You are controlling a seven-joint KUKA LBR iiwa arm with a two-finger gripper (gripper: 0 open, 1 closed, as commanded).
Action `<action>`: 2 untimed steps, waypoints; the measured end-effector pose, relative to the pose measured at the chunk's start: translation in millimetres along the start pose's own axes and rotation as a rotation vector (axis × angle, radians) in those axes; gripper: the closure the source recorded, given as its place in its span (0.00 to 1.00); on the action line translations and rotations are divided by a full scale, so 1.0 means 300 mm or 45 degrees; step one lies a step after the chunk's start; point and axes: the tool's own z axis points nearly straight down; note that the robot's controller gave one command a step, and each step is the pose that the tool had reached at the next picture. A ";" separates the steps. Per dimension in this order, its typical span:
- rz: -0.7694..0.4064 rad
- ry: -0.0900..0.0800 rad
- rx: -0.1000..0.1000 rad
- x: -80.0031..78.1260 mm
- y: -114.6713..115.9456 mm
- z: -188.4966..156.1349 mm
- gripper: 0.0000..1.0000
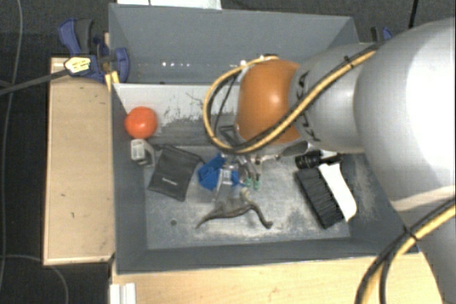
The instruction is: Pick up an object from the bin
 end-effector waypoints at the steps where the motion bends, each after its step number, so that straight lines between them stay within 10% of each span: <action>1: -0.016 0.012 0.007 0.017 -0.002 -0.141 1.00; 2: -0.067 0.005 0.003 0.020 -0.004 -0.369 1.00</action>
Offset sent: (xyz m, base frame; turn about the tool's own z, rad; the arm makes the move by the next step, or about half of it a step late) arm -0.0063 -0.0020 0.1326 -0.0682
